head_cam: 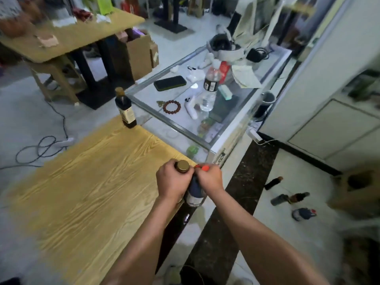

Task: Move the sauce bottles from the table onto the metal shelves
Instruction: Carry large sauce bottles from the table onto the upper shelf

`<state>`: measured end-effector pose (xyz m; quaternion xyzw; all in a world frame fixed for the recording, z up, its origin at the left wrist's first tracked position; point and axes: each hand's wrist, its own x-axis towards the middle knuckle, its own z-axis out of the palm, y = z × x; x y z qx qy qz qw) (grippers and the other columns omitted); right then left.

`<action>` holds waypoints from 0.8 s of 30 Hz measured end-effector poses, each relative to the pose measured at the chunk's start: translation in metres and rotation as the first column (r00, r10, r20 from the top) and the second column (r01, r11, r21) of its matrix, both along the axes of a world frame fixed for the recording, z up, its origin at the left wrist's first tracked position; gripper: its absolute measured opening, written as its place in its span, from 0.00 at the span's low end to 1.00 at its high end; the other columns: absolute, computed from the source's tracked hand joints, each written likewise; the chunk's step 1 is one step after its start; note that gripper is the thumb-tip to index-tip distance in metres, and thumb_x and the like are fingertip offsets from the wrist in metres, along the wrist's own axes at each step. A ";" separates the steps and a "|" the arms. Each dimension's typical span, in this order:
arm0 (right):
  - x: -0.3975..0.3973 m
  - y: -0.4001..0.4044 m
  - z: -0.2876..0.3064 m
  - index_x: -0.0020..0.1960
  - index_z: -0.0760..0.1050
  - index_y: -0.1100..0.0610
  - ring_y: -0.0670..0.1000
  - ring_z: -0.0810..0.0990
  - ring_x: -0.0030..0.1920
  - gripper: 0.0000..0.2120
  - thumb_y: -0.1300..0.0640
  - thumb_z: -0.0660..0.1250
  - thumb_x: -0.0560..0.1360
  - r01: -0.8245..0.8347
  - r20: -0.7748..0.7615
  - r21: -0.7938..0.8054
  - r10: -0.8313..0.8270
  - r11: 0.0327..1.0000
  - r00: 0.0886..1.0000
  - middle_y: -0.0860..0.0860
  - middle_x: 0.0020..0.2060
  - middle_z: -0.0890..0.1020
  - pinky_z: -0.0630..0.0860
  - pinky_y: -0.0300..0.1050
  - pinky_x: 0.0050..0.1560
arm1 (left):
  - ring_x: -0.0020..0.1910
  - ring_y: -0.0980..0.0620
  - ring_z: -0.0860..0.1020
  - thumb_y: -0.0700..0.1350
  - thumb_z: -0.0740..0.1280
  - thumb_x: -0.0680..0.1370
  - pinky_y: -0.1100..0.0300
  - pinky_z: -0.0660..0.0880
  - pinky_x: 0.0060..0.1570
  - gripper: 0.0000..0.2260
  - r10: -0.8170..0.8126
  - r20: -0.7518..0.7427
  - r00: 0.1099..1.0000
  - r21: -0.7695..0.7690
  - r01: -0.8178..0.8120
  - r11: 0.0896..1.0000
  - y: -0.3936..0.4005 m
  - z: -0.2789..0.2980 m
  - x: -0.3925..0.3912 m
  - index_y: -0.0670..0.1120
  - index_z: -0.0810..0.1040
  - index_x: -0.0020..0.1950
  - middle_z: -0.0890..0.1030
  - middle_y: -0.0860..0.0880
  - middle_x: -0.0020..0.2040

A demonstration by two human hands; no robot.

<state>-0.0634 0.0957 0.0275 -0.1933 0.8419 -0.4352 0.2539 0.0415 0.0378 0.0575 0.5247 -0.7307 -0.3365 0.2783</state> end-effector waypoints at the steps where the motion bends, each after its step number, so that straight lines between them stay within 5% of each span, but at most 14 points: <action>1: -0.017 0.012 0.009 0.37 0.82 0.62 0.53 0.79 0.35 0.06 0.59 0.68 0.67 0.024 -0.007 -0.003 -0.024 1.000 1.000 0.58 0.31 0.82 0.76 0.48 0.39 | 0.43 0.40 0.80 0.56 0.73 0.65 0.55 0.73 0.41 0.14 -0.042 -0.006 0.999 -0.013 0.042 0.999 0.009 0.008 -0.017 0.46 0.81 0.39 0.84 0.44 0.40; 7: -0.141 0.127 0.085 0.29 0.76 0.60 0.47 0.71 0.27 0.12 0.59 0.68 0.70 0.180 -0.122 -0.105 -0.192 0.978 0.974 0.51 0.23 0.73 0.69 0.43 0.32 | 0.43 0.44 0.81 0.59 0.72 0.65 0.55 0.76 0.42 0.16 -0.304 -0.075 0.950 -0.101 0.296 0.950 0.101 0.065 -0.150 0.49 0.83 0.42 0.85 0.47 0.40; 11: -0.217 0.217 0.142 0.24 0.67 0.56 0.45 0.65 0.22 0.18 0.58 0.69 0.70 0.272 -0.232 -0.152 -0.302 0.950 0.925 0.47 0.18 0.67 0.63 0.38 0.26 | 0.39 0.50 0.79 0.59 0.72 0.67 0.61 0.70 0.38 0.13 -0.463 -0.135 0.876 -0.112 0.451 0.886 0.177 0.109 -0.241 0.50 0.82 0.39 0.82 0.52 0.35; 19: -0.342 0.406 0.216 0.32 0.74 0.58 0.50 0.68 0.30 0.08 0.60 0.67 0.69 0.393 -0.284 -0.176 -0.429 0.903 0.858 0.52 0.26 0.71 0.67 0.41 0.29 | 0.34 0.53 0.77 0.57 0.74 0.65 0.60 0.70 0.35 0.12 -0.697 -0.188 0.692 -0.124 0.687 0.716 0.336 0.181 -0.395 0.48 0.81 0.35 0.78 0.56 0.31; 24: -0.397 0.505 0.260 0.26 0.73 0.55 0.49 0.72 0.29 0.12 0.60 0.68 0.68 0.393 -0.310 -0.177 -0.430 0.902 0.848 0.50 0.24 0.76 0.70 0.41 0.32 | 0.40 0.52 0.81 0.56 0.75 0.63 0.57 0.76 0.41 0.09 -0.822 -0.266 0.504 -0.104 0.832 0.544 0.414 0.222 -0.463 0.52 0.82 0.34 0.83 0.55 0.35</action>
